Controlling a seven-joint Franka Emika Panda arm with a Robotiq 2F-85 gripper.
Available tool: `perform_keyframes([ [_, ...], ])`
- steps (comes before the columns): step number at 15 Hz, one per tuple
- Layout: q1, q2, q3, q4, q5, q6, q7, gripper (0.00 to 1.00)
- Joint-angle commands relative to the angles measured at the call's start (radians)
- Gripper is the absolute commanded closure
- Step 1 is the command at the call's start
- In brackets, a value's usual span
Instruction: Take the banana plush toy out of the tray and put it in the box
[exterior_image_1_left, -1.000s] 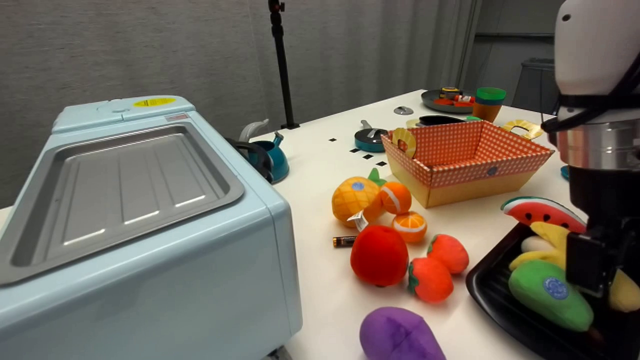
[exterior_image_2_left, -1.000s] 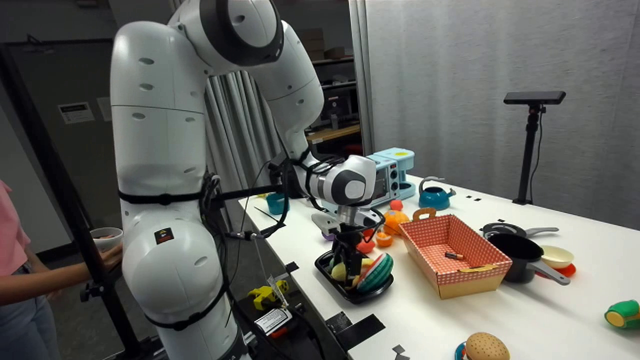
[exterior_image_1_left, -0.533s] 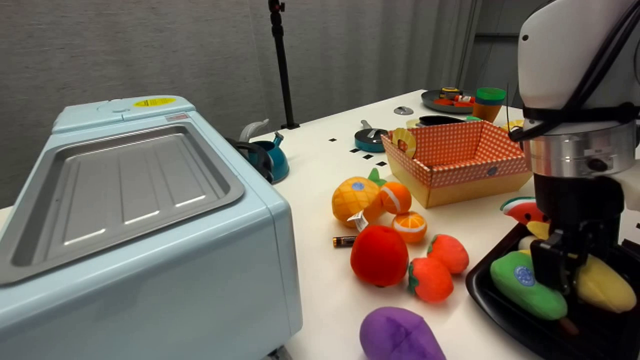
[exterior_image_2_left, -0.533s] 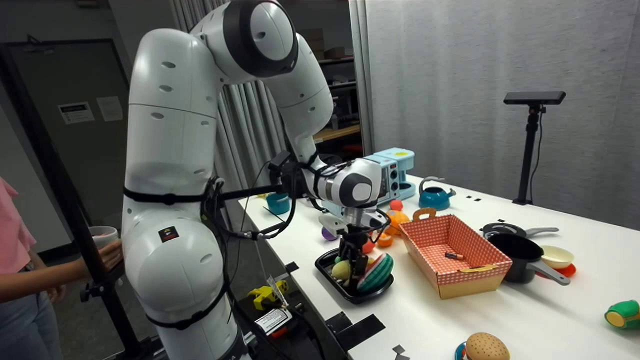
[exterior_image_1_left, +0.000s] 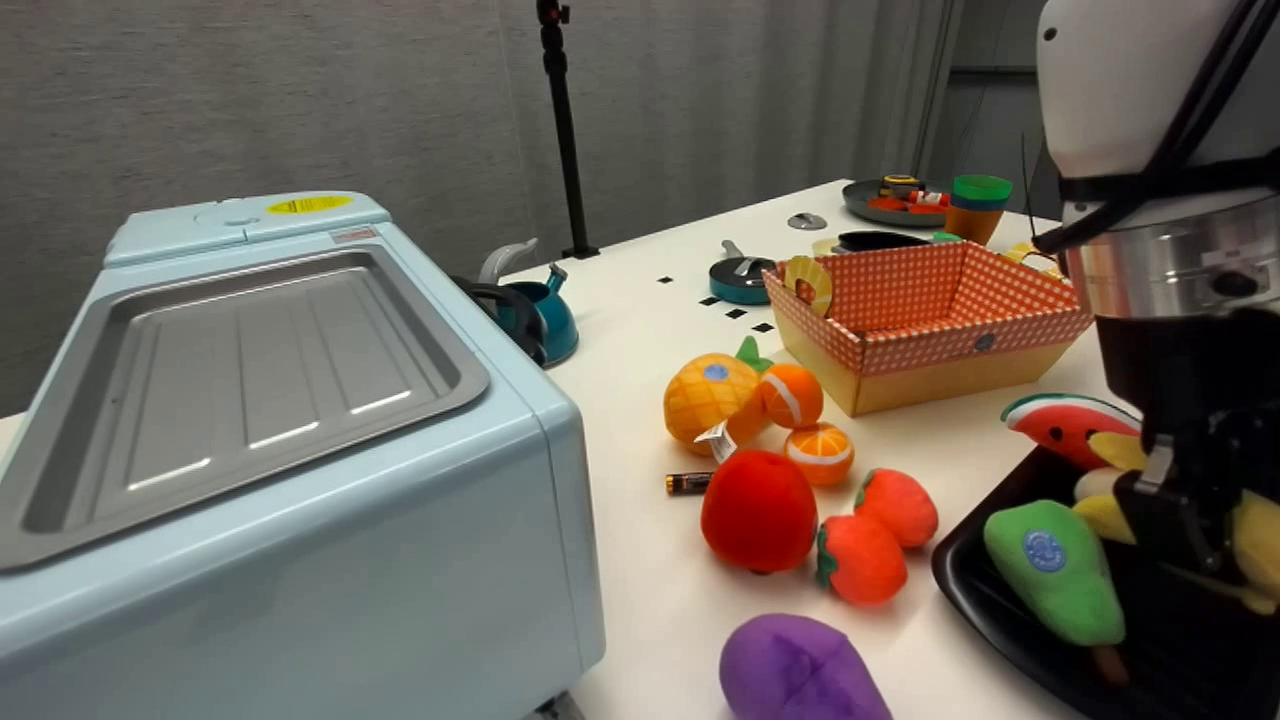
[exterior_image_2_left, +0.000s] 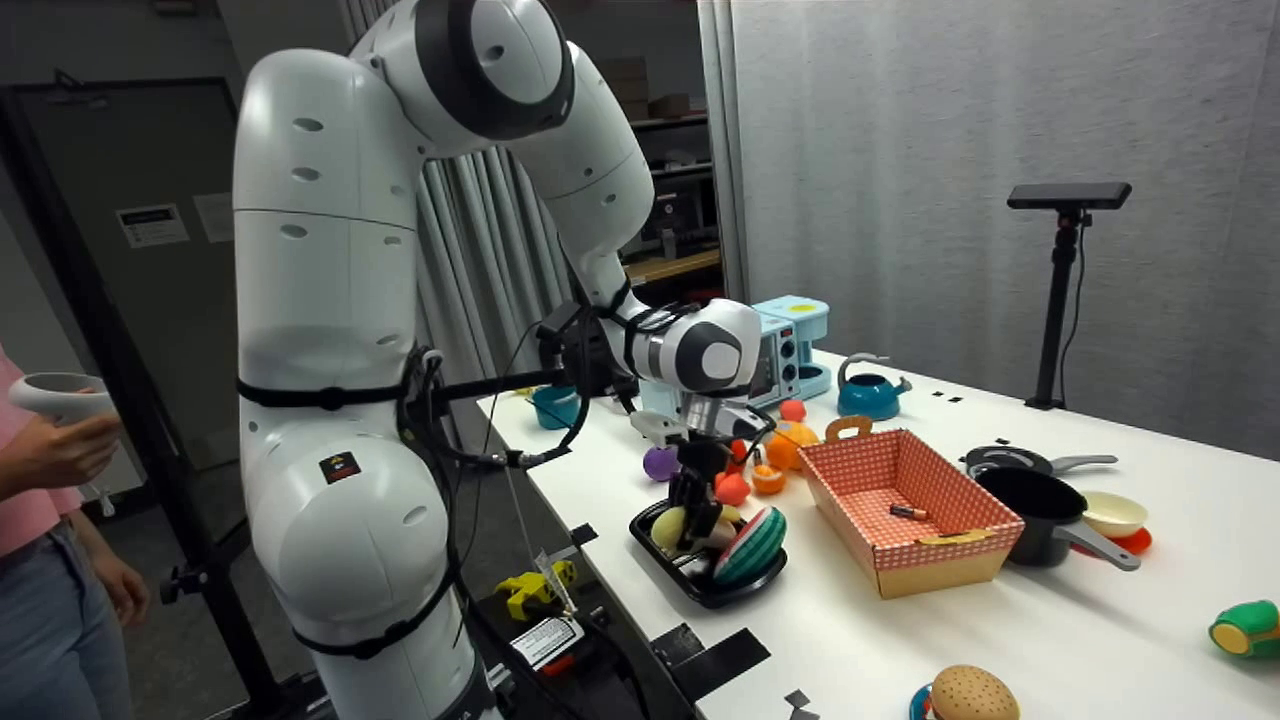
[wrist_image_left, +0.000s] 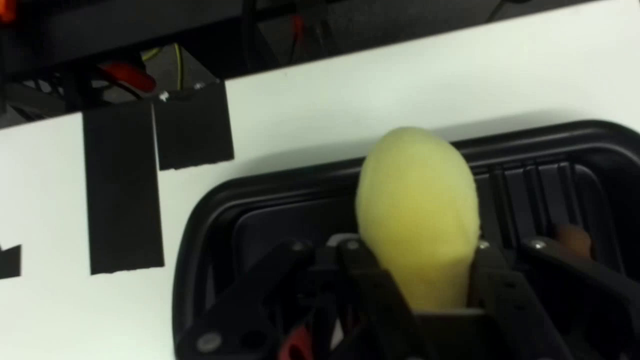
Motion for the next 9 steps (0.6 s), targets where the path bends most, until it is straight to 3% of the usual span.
perform_keyframes([
  [1, -0.001, -0.155, 0.003, -0.012, 0.027, -0.177, -0.026, 0.97],
  [5, -0.016, -0.234, -0.011, 0.063, -0.026, -0.256, -0.012, 0.97],
  [9, -0.041, -0.234, -0.027, 0.165, -0.134, -0.183, 0.029, 0.97],
])
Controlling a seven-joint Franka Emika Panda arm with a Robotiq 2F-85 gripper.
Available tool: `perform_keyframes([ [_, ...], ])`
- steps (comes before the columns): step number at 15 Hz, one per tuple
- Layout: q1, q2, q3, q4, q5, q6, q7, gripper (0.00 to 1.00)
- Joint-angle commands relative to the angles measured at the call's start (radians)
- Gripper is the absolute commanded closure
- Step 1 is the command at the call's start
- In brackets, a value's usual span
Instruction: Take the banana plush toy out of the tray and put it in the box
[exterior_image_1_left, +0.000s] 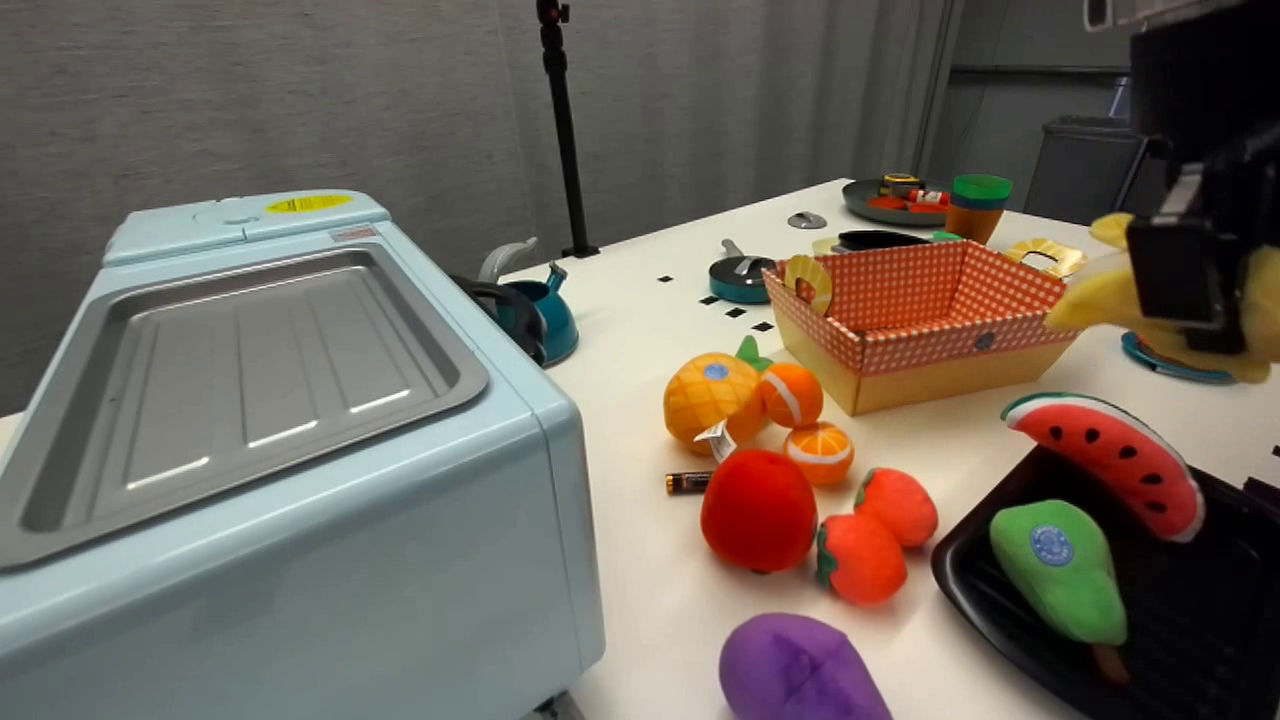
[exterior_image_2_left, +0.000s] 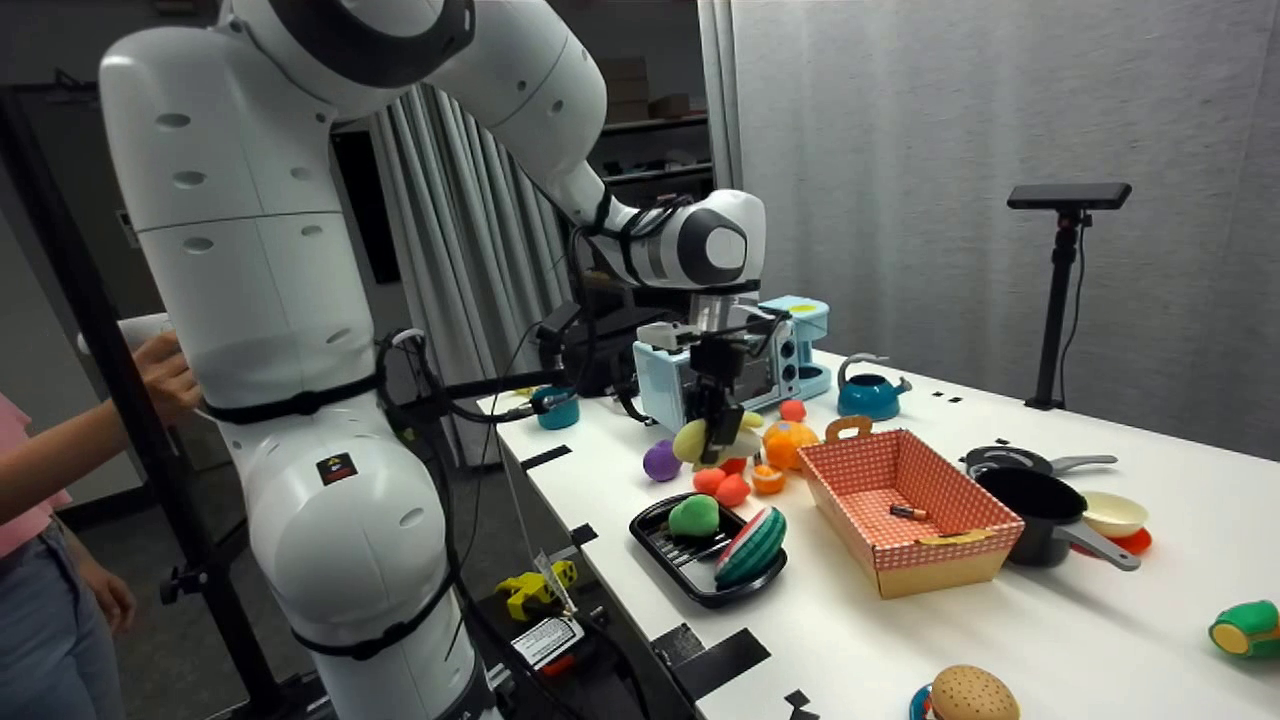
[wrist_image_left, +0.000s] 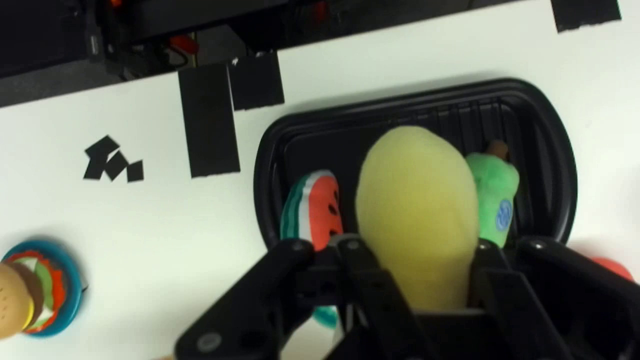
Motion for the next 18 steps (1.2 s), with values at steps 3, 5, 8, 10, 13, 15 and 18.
perform_keyframes([
  [3, -0.037, 0.070, -0.030, 0.160, -0.249, 0.135, 0.110, 0.97],
  [5, -0.042, 0.123, -0.050, 0.217, -0.351, 0.192, 0.183, 0.97],
  [8, -0.030, 0.202, -0.089, 0.292, -0.478, 0.211, 0.276, 0.97],
  [10, -0.019, 0.243, -0.109, 0.334, -0.518, 0.192, 0.316, 0.97],
  [13, -0.006, 0.289, -0.129, 0.383, -0.547, 0.162, 0.337, 0.97],
  [15, 0.000, 0.310, -0.138, 0.406, -0.552, 0.151, 0.343, 0.97],
  [18, 0.008, 0.330, -0.145, 0.433, -0.537, 0.134, 0.349, 0.60],
])
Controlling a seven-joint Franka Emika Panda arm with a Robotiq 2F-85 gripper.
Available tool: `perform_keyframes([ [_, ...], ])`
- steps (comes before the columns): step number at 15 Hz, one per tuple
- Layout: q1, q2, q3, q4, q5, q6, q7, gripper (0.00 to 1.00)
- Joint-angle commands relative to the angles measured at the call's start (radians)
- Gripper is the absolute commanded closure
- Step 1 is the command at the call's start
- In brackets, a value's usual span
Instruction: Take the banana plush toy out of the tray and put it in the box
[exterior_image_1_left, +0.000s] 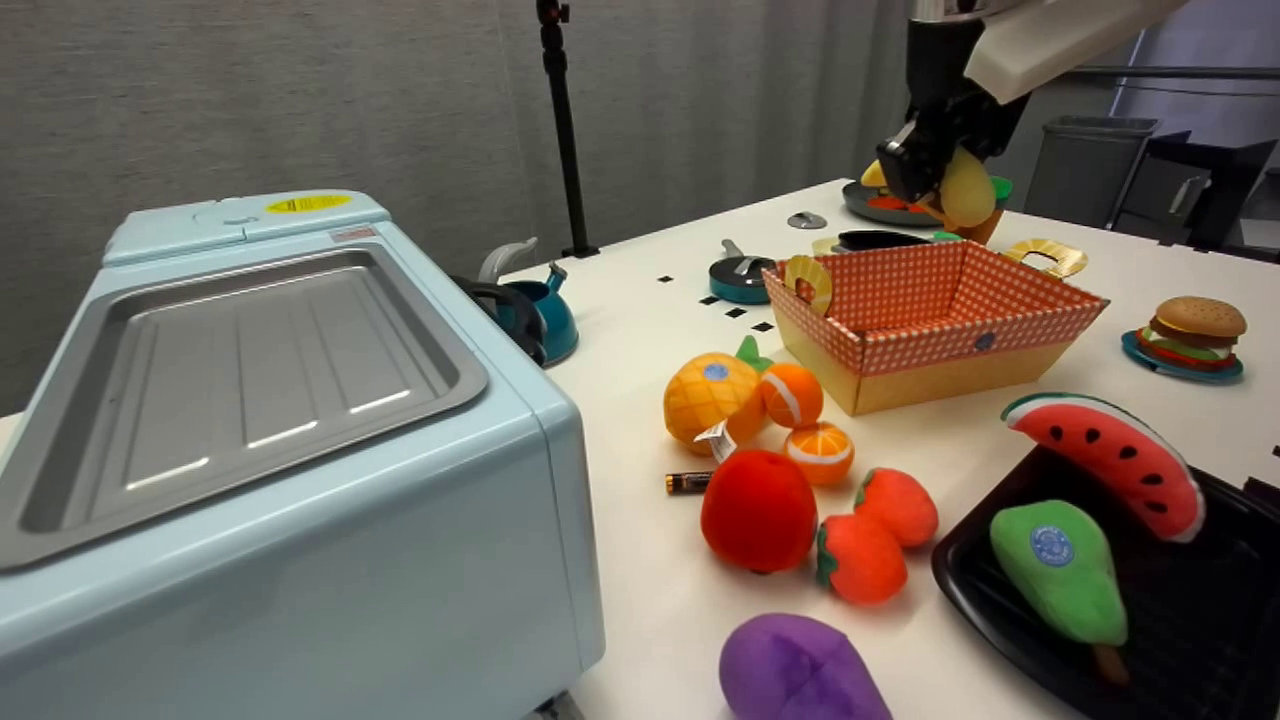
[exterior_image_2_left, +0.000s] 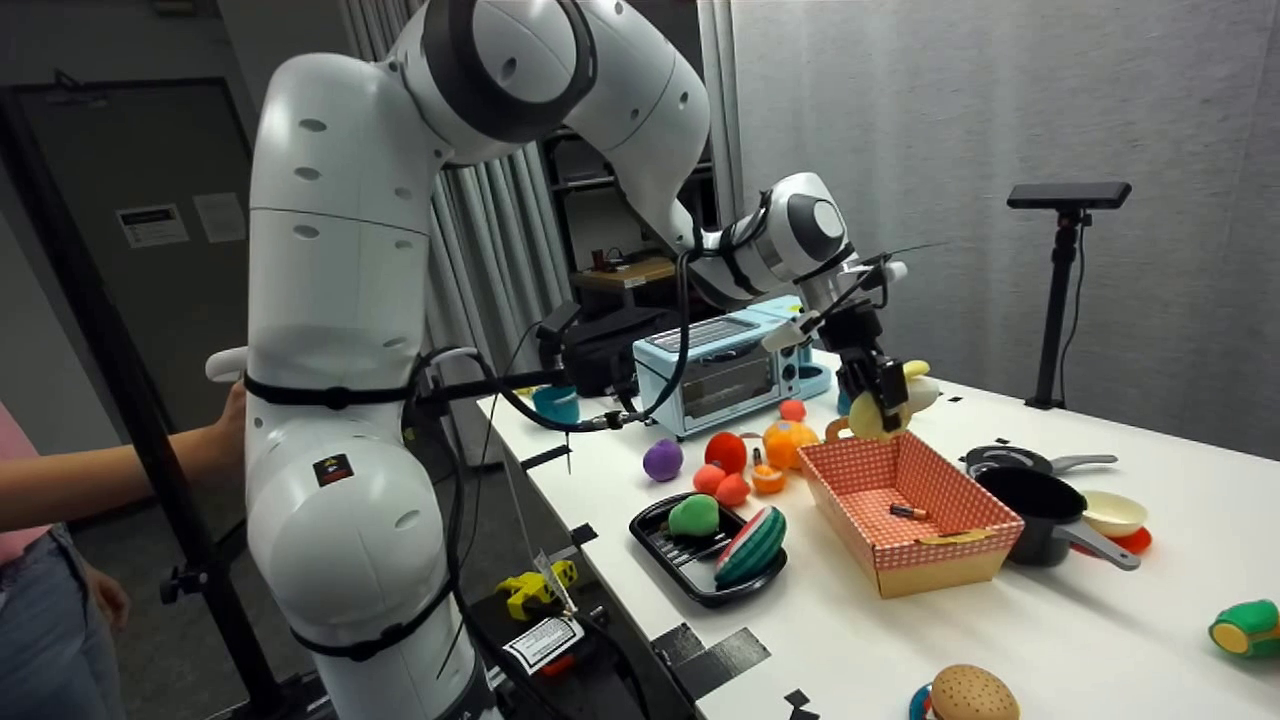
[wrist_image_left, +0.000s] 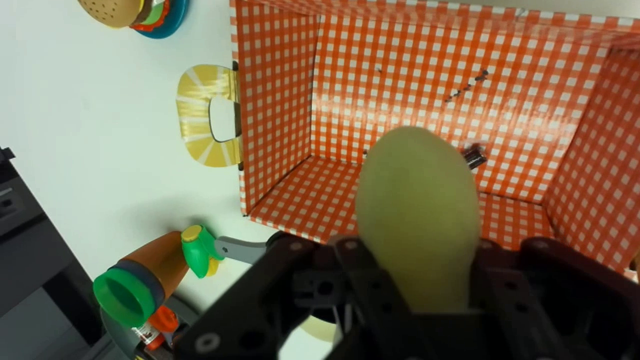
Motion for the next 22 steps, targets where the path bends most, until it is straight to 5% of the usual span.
perform_keyframes([
  [1, 0.028, 0.040, -0.021, 0.065, -0.006, -0.053, 0.025, 0.55],
  [8, 0.027, 0.060, -0.017, 0.089, 0.013, -0.042, 0.010, 0.00],
  [22, 0.011, 0.072, 0.002, 0.092, 0.138, 0.035, -0.075, 0.00],
])
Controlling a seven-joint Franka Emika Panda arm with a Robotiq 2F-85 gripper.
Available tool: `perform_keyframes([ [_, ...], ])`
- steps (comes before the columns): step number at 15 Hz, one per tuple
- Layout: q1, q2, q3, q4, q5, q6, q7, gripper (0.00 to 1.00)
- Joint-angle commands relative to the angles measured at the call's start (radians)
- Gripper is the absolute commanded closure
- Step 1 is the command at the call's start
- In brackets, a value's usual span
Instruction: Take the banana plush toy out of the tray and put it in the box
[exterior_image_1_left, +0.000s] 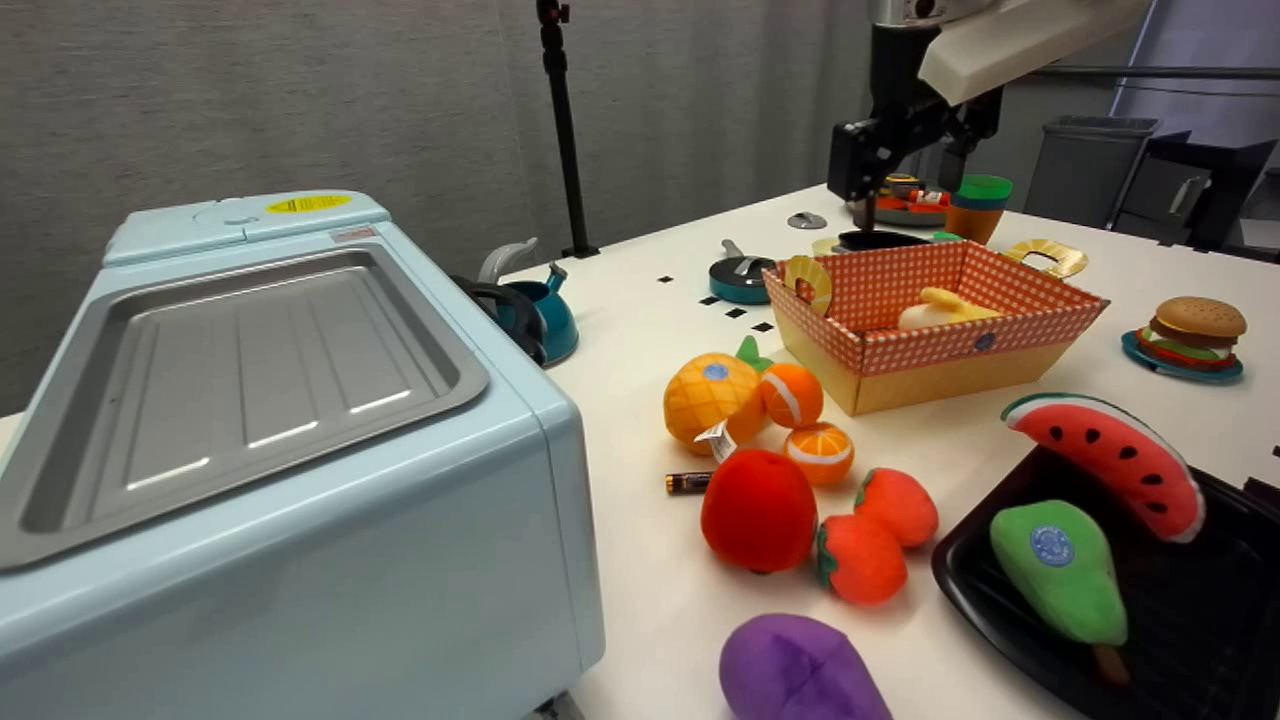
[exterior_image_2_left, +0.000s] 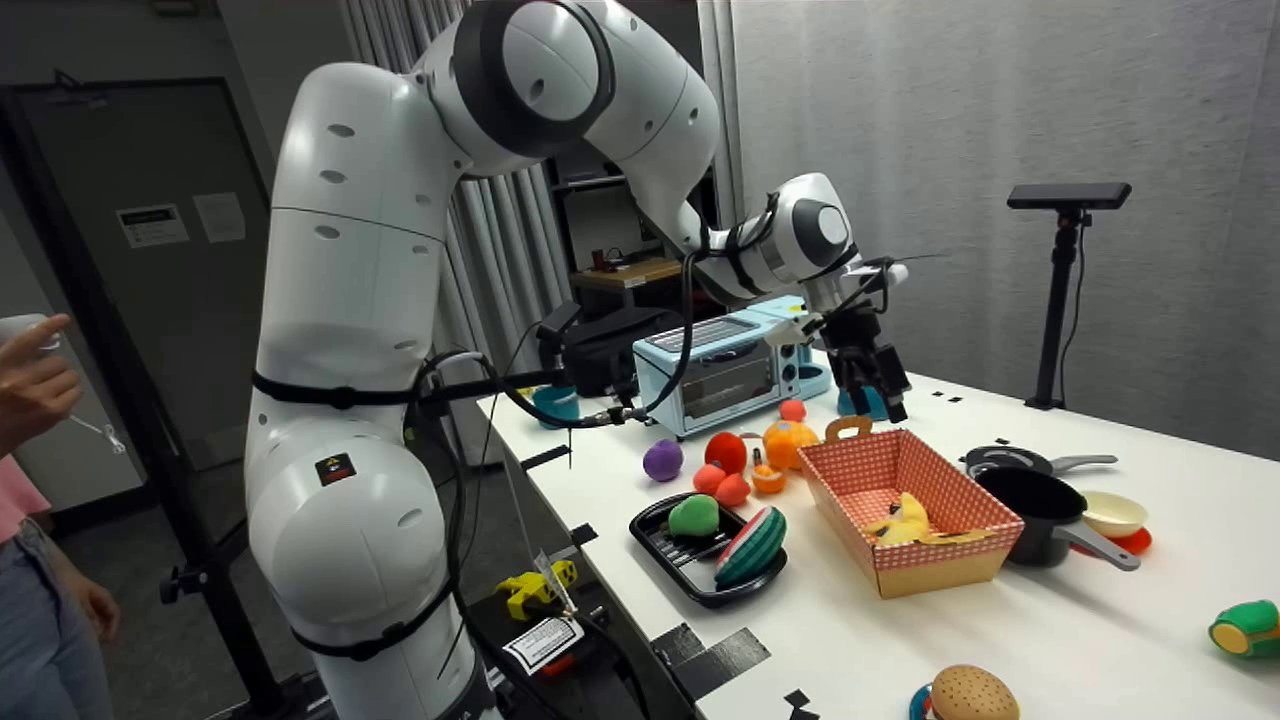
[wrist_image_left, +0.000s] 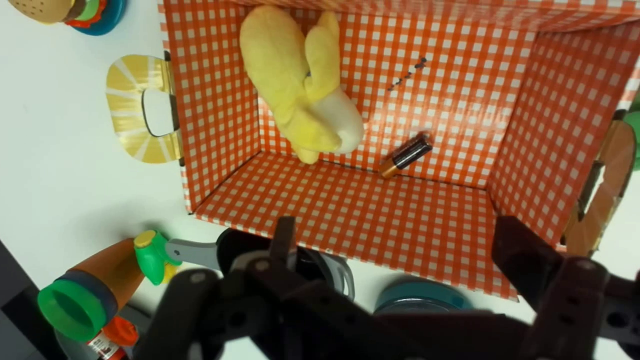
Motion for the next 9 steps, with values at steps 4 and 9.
perform_keyframes([
  [4, 0.015, 0.000, -0.016, 0.001, 0.046, -0.001, -0.027, 0.00],
  [9, 0.015, 0.000, -0.016, -0.001, 0.046, -0.001, -0.027, 0.00],
])
